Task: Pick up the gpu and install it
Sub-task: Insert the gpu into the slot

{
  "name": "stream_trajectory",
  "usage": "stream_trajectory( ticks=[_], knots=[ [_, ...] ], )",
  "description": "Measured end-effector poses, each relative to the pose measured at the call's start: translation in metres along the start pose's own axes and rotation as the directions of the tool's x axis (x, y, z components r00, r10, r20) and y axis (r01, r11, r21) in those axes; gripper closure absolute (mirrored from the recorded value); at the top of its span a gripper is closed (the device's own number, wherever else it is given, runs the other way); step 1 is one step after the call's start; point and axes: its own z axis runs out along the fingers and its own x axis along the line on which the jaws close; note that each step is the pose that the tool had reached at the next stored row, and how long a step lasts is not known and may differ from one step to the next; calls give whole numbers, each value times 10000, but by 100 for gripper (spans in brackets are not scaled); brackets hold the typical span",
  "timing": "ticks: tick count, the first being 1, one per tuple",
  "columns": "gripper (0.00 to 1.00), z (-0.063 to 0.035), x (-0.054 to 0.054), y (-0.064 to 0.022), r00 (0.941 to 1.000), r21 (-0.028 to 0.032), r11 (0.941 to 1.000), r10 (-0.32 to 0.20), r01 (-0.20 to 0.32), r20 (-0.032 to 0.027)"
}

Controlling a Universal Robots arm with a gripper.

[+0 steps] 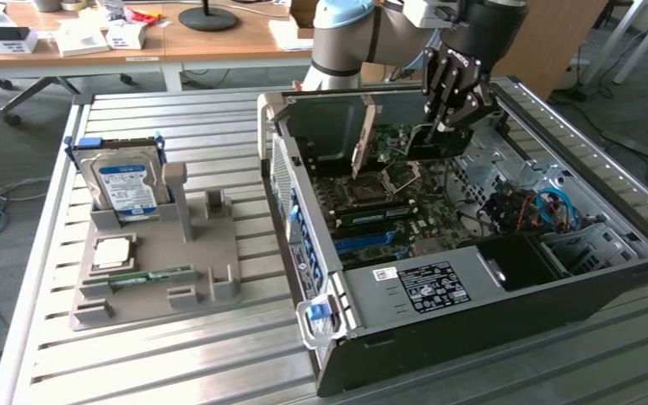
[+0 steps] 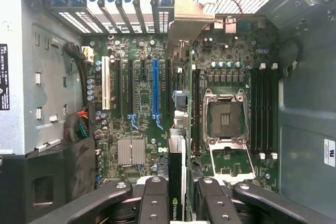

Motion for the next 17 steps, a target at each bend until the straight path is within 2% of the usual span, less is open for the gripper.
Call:
stream_trajectory(
  ticks=[14, 17],
  knots=[
    [74, 200, 3, 5, 10000, 0, 10000, 2, -2, 0],
    [74, 221, 4, 19, 10000, 19, 10000, 1, -1, -1]
  ],
)
